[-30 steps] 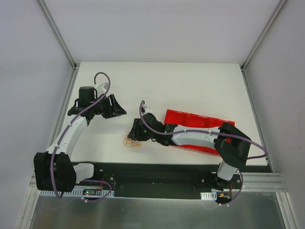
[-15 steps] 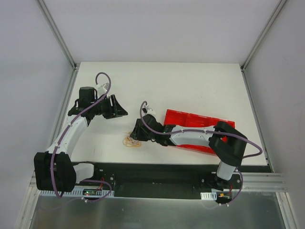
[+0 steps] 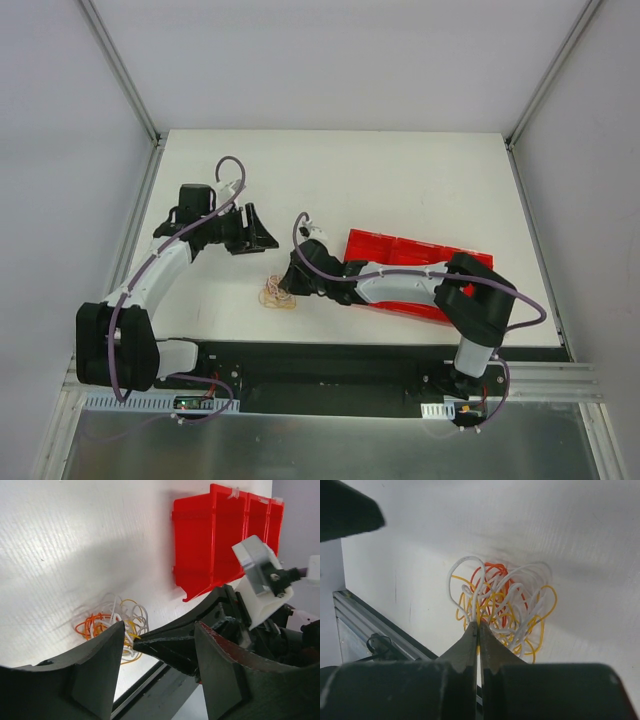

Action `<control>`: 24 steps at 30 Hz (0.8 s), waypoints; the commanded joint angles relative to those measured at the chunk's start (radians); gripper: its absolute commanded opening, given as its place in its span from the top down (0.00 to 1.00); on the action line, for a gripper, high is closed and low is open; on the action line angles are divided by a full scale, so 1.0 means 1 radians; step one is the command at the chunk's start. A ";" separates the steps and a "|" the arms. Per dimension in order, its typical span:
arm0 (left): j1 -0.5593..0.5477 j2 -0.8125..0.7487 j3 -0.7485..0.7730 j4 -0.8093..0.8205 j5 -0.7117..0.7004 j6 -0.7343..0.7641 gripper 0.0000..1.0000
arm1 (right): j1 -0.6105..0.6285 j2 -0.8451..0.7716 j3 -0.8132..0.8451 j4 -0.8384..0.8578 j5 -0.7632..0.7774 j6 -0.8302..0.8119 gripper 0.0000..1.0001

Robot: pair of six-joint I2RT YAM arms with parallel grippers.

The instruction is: Untangle the cables

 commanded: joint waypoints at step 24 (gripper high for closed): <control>-0.038 -0.563 -0.461 0.169 -0.070 -0.346 0.24 | -0.165 -0.366 -0.001 0.113 -0.433 -0.156 0.99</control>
